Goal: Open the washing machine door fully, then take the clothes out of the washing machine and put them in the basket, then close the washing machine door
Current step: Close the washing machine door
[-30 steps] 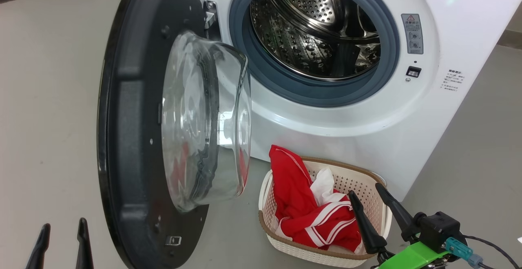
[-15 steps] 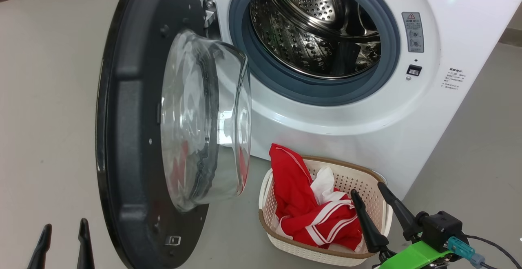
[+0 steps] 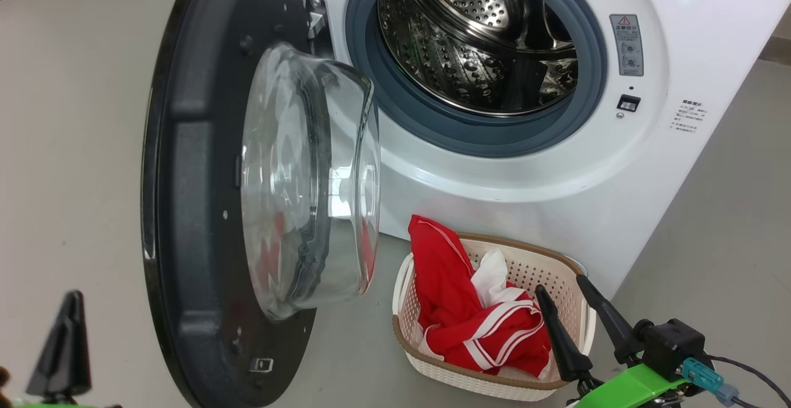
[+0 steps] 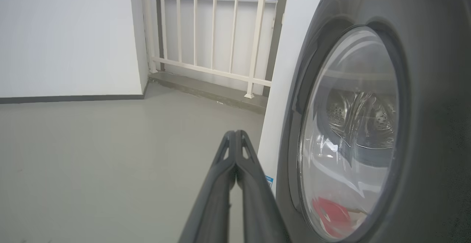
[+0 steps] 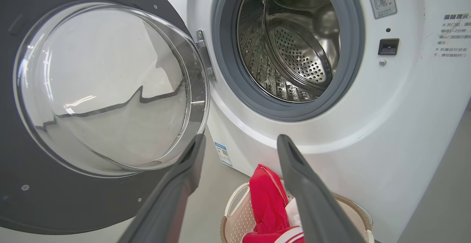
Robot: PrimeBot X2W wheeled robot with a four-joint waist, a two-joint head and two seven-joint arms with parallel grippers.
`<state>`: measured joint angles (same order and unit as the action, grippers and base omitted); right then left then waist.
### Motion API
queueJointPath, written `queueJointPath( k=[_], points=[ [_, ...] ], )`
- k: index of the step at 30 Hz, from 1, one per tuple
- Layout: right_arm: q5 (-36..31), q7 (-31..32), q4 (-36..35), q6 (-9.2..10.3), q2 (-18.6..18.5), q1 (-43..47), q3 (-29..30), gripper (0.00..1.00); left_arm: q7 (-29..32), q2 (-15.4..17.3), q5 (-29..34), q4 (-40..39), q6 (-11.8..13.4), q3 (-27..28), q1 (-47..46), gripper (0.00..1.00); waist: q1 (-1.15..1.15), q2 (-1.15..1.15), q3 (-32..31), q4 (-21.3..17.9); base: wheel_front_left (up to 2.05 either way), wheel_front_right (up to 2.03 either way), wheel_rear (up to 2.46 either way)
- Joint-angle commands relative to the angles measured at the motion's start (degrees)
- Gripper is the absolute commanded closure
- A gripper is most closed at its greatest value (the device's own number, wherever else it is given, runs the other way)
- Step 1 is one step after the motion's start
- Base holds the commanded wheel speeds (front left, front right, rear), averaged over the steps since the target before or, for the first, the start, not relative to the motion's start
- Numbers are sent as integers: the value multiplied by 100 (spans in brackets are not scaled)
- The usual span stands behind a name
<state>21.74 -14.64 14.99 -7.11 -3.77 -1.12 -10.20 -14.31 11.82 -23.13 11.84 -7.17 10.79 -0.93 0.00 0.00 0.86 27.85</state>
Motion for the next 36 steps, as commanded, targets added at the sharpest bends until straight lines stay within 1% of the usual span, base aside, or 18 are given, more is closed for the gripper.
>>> queueJointPath(
  k=[1,2,4,7,10,11,13,16,17,19,20,22,24,27,31,36],
  points=[
    [11,-36,-161,-37,0,-35,-94,0,-69,337,-360,-81,-32,153,-388,100,0,0,5,0,0,0,0],
    [11,-36,-161,-37,0,-35,-94,0,-69,337,-360,-81,-32,153,-388,100,0,0,5,0,0,0,0],
    [1,-36,-173,-37,6,-15,-74,0,-69,508,-751,-49,-32,117,-537,100,0,0,17,-1,0,0,0],
    [-9,-36,-189,-37,14,3,-44,0,-69,719,-1485,-11,-32,111,-771,100,0,0,32,-1,0,0,0],
    [-19,-36,-200,-37,21,14,-16,0,-69,977,-2316,41,-32,-58,-945,100,0,0,51,-6,0,0,0],
    [-24,-36,-203,-37,23,16,-9,0,-69,1055,-2685,63,-32,-162,-996,100,0,0,58,-9,0,0,0],
    [-35,-36,-211,-37,26,9,-1,0,-69,1322,-3335,106,-32,-367,-1110,100,0,0,87,-19,0,0,0],
    [-50,-36,-214,-37,27,-7,13,0,-7,1677,-4515,136,-32,-611,-1278,100,0,0,120,-39,0,0,0],
    [-55,-36,-214,-37,27,-12,13,0,120,1764,-4948,126,-32,-670,-1335,100,0,0,127,-47,0,0,0],
    [-63,-36,-218,-37,27,-20,11,0,319,2004,-5554,134,-32,-707,-1395,100,0,0,147,-64,0,0,0],
    [-67,-36,-218,-37,26,-24,11,0,495,2038,-5946,125,-32,-683,-1431,100,0,0,155,-73,0,0,0],
    [-73,-36,-216,-37,26,-36,12,0,864,2181,-6468,136,-32,-613,-1468,100,0,0,173,-92,0,0,0],
    [-76,-36,-215,-37,26,-41,3,0,1439,2201,-7056,115,-32,-522,-1509,100,0,0,178,-113,0,0,0],
    [-76,-36,-215,-37,23,-40,-7,0,2225,2231,-7619,65,-32,-232,-1538,100,0,0,195,-145,0,0,0],
    [-81,-36,-221,-37,20,-31,-13,0,3294,2210,-8089,70,-32,187,-1589,100,0,0,214,-181,0,0,0],
    [-92,-36,-223,-37,18,-36,-21,0,4567,2044,-8434,-16,-32,672,-1641,100,0,0,239,-223,0,0,0]
  ],
)
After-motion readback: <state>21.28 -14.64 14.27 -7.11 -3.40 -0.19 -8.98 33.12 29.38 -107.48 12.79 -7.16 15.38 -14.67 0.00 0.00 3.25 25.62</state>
